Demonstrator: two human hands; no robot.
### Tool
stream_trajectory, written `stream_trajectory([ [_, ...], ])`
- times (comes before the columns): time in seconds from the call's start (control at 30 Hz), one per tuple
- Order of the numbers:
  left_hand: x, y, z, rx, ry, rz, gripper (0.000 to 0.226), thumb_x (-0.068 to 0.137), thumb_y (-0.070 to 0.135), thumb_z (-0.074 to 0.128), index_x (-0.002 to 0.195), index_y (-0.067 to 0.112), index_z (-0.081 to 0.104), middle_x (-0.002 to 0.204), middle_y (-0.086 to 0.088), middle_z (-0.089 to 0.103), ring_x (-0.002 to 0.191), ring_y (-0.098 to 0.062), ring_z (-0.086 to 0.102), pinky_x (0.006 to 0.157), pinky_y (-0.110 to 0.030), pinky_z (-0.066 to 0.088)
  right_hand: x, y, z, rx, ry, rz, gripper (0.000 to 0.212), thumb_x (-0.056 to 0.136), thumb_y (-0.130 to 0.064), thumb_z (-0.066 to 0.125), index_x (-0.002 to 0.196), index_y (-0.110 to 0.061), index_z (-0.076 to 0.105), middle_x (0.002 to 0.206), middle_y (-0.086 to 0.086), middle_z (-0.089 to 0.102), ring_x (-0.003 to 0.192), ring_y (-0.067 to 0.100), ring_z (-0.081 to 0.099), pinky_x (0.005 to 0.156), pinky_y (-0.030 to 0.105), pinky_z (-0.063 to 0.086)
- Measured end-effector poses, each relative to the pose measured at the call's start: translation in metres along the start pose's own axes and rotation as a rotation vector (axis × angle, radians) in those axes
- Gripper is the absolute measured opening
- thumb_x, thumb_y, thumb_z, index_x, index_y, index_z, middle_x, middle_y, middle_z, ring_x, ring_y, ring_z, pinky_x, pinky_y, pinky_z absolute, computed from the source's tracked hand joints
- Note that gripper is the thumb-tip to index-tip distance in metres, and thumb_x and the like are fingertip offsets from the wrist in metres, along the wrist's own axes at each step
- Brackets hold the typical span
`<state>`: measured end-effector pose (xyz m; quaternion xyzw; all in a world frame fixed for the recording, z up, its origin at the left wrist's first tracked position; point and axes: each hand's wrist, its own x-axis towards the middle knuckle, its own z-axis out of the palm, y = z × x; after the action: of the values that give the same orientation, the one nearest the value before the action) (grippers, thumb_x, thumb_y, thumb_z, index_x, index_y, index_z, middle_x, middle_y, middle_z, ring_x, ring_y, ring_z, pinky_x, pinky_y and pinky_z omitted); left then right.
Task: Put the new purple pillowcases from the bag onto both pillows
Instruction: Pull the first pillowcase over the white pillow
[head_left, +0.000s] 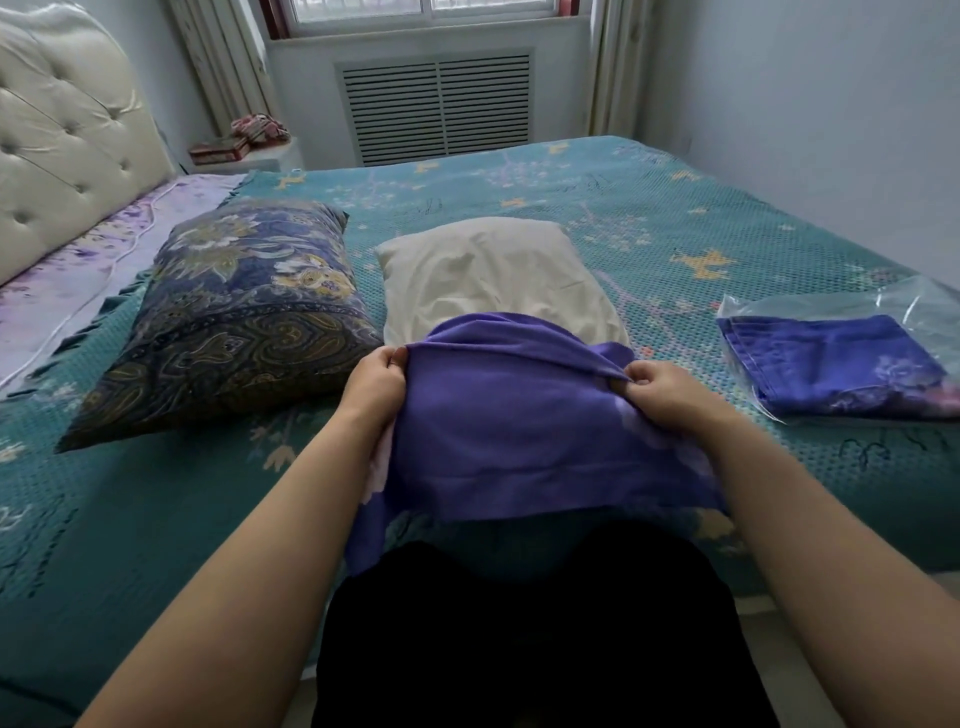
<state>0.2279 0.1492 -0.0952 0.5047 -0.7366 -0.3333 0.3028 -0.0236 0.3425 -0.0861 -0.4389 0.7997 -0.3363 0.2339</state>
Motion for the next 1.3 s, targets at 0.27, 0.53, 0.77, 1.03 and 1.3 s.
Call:
stream_trajectory([
  [0.27, -0.005, -0.038, -0.007, -0.308, -0.144, -0.09, 0.026, 0.097, 0.018, 0.052, 0.076, 0.014, 0.066, 0.077, -0.003, 0.062, 0.084, -0.015, 0.052, 0.074, -0.029, 0.042, 0.011, 0.01, 0.015, 0.776, -0.31, 0.165, 0.036, 0.082, -0.03, 0.064, 0.095, 0.003, 0.069, 0.086, 0.011, 0.07, 0.073, 0.016, 0.066, 0.072, 0.027, 0.053],
  [0.53, 0.003, -0.037, -0.005, -0.017, -0.005, 0.132, 0.012, 0.09, 0.028, 0.057, 0.095, 0.021, 0.064, 0.093, -0.006, 0.063, 0.08, -0.023, 0.06, 0.08, -0.033, 0.046, 0.024, 0.026, 0.024, 0.043, 0.214, -0.27, 0.046, 0.083, -0.032, 0.069, 0.12, -0.009, 0.055, 0.113, 0.011, 0.053, 0.109, 0.027, 0.051, 0.101, 0.038, 0.039],
  [0.77, 0.002, -0.018, -0.001, -0.021, -0.112, 0.075, 0.023, 0.097, 0.017, 0.046, 0.081, 0.005, 0.055, 0.068, -0.003, 0.052, 0.07, -0.017, 0.045, 0.068, -0.032, 0.035, 0.013, -0.004, -0.009, 0.15, -0.522, -0.109, 0.037, 0.08, -0.04, 0.069, 0.107, -0.016, 0.065, 0.105, 0.002, 0.068, 0.094, 0.011, 0.064, 0.081, 0.027, 0.052],
  [1.03, 0.001, -0.015, 0.017, 0.094, -0.044, 0.031, 0.024, 0.095, 0.031, 0.052, 0.085, 0.011, 0.059, 0.08, -0.009, 0.062, 0.085, -0.032, 0.059, 0.07, -0.033, 0.038, 0.037, 0.017, 0.031, -0.018, 0.165, 0.078, 0.045, 0.076, -0.046, 0.073, 0.095, -0.008, 0.058, 0.089, 0.011, 0.06, 0.084, 0.024, 0.056, 0.072, 0.033, 0.041],
  [1.3, -0.053, 0.047, 0.004, 0.935, 0.023, 0.186, 0.04, 0.1, 0.041, 0.027, 0.12, 0.012, 0.046, 0.12, -0.016, 0.058, 0.104, -0.038, 0.06, 0.075, -0.039, 0.045, 0.021, 0.026, 0.033, 0.354, 0.042, 0.427, 0.11, 0.058, -0.069, 0.073, 0.134, 0.005, 0.044, 0.134, 0.02, 0.052, 0.119, 0.029, 0.054, 0.095, 0.032, 0.043],
])
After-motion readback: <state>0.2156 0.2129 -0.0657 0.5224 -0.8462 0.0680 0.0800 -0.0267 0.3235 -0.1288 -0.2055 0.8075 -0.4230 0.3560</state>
